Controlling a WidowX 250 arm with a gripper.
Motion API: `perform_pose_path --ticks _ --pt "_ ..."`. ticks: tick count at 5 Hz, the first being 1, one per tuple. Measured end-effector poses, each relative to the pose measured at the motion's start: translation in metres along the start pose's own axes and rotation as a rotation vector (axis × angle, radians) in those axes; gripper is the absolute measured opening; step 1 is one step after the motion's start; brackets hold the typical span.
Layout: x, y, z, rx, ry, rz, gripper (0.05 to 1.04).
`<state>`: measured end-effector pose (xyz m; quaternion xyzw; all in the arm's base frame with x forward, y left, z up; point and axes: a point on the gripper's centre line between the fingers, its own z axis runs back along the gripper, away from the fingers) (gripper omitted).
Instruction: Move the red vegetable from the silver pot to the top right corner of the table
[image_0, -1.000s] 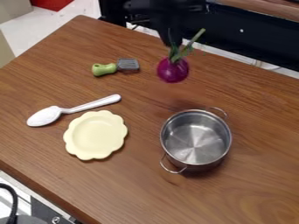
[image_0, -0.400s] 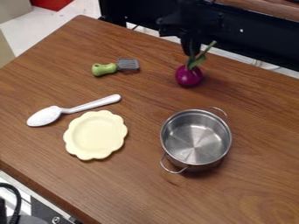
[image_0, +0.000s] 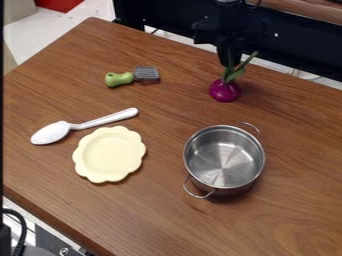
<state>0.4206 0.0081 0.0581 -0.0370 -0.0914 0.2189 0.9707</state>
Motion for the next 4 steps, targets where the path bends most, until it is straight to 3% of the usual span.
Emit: perform_pose_path --ticks 2,3,4 --pt "0.000 0.007 0.000 0.005 -0.003 0.023 0.798" --pt "0.002 0.012 0.027 -0.026 -0.034 0.035 0.999" --pt "-0.006 0.021 0.051 -0.074 -0.052 0.043 0.999"
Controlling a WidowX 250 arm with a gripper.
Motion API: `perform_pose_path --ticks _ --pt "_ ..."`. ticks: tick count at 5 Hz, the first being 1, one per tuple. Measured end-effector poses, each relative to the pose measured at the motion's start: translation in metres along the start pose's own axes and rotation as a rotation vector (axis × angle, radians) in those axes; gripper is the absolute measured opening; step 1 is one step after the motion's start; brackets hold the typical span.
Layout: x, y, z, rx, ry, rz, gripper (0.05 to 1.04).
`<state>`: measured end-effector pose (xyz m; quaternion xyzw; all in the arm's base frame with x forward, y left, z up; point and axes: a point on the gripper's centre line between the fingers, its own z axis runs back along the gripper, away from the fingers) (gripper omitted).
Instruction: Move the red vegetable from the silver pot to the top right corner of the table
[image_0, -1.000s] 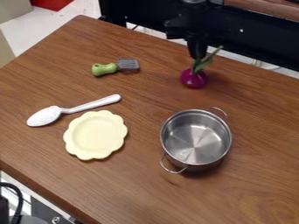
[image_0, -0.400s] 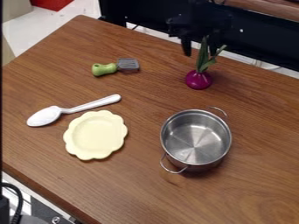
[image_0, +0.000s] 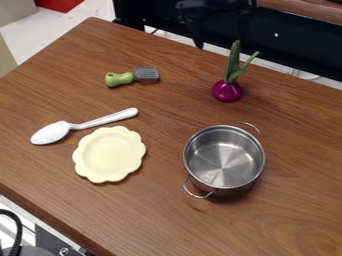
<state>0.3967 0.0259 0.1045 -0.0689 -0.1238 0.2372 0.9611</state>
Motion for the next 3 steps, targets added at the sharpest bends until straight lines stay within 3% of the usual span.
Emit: perform_pose_path --ticks 2,3 --pt "-0.032 0.019 0.024 -0.024 0.019 -0.105 0.999" --pt "-0.051 0.042 0.017 -0.029 0.079 -0.146 0.999"
